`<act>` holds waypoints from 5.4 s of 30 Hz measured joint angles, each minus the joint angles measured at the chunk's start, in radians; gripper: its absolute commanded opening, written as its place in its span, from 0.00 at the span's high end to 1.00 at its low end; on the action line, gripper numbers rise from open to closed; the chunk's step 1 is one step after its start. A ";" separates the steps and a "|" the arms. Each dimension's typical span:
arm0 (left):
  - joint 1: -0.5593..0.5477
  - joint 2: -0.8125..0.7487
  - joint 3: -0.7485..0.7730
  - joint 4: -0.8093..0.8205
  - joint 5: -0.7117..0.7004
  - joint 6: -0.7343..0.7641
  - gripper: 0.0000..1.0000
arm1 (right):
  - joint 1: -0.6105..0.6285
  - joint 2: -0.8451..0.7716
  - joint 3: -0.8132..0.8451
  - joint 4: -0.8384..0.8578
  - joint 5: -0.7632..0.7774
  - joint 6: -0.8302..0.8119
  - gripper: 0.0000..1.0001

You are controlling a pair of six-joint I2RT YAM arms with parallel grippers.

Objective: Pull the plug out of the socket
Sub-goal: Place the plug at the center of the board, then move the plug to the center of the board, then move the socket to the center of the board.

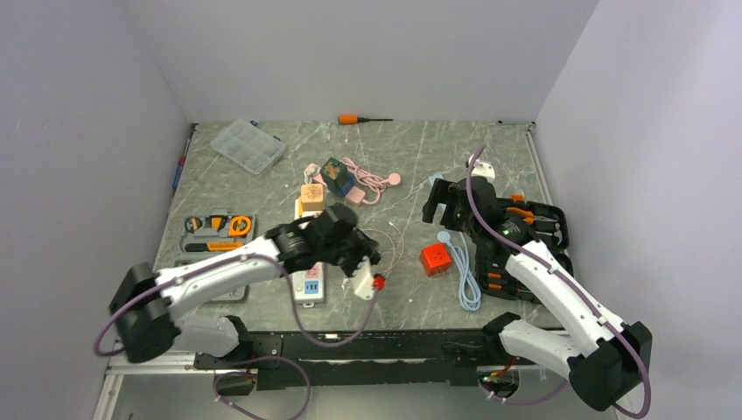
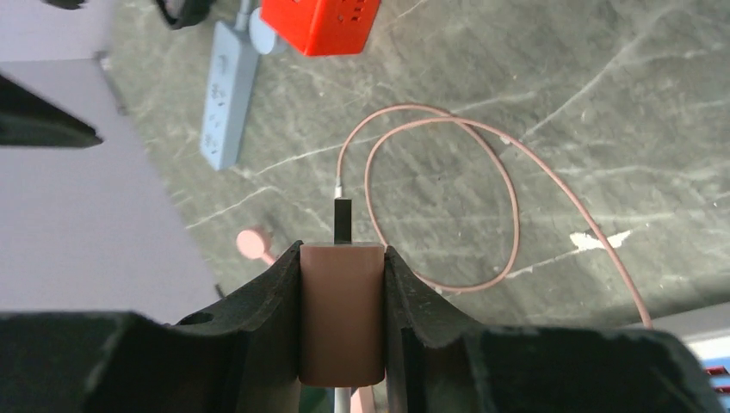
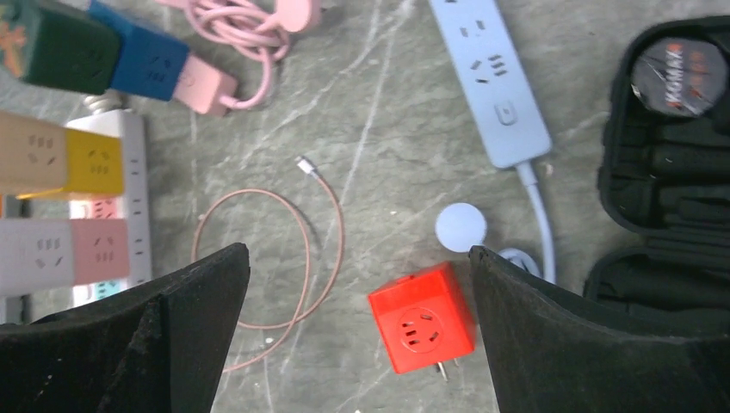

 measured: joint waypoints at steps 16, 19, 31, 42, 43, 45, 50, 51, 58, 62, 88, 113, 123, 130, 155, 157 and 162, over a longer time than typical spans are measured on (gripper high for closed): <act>-0.198 0.600 0.414 -0.126 -0.157 -0.322 0.53 | -0.144 -0.114 -0.011 -0.133 0.047 0.075 0.00; -0.220 0.641 0.451 -0.140 -0.173 -0.387 0.13 | -0.160 -0.124 -0.021 -0.143 0.048 0.075 0.00; -0.222 0.716 0.665 -0.300 -0.167 -0.602 0.01 | -0.186 -0.131 -0.077 -0.145 0.032 0.063 0.00; 0.057 0.570 1.068 -0.816 0.032 -0.682 0.01 | -0.187 -0.106 -0.083 -0.069 -0.073 0.000 0.00; 0.093 0.541 1.089 -0.849 0.042 -0.691 0.01 | -0.179 -0.100 -0.083 -0.059 -0.090 -0.006 0.00; 0.179 0.480 1.135 -0.894 0.052 -0.717 0.01 | -0.153 -0.085 -0.083 -0.036 -0.109 -0.016 0.00; 0.407 0.313 1.116 -0.894 0.067 -0.791 0.01 | 0.061 0.021 -0.071 0.057 -0.129 -0.044 0.10; 0.449 0.282 1.088 -0.890 0.069 -0.808 0.01 | 0.110 0.064 -0.058 0.072 -0.136 -0.053 0.17; 0.724 0.232 0.939 -0.868 0.071 -0.937 0.01 | 0.320 0.394 0.069 0.177 -0.190 -0.127 0.87; 0.824 0.237 0.847 -0.827 0.042 -0.994 0.01 | 0.370 0.537 0.121 0.220 -0.225 -0.151 0.93; 0.826 0.164 0.644 -0.694 0.040 -1.049 0.01 | 0.153 0.389 -0.243 0.218 0.014 0.181 0.93; 0.823 0.122 0.578 -0.656 0.031 -1.027 0.01 | 0.236 0.396 0.132 0.135 0.000 0.004 0.00; 0.823 0.117 0.519 -0.554 0.050 -1.063 0.01 | 0.107 0.579 0.379 0.234 -0.142 -0.132 0.00; 0.821 0.209 0.497 -0.423 0.066 -1.105 0.01 | 0.114 0.687 0.522 0.247 -0.140 -0.234 0.00; 0.629 0.594 0.659 -0.280 -0.006 -1.056 0.01 | 0.041 0.861 0.480 0.272 -0.133 -0.268 0.01; 0.629 0.586 0.625 -0.248 -0.006 -1.052 0.02 | 0.034 0.859 0.470 0.274 -0.134 -0.260 0.01; 0.618 0.525 0.533 -0.168 -0.032 -1.027 0.04 | 0.025 0.834 0.421 0.284 -0.137 -0.243 0.02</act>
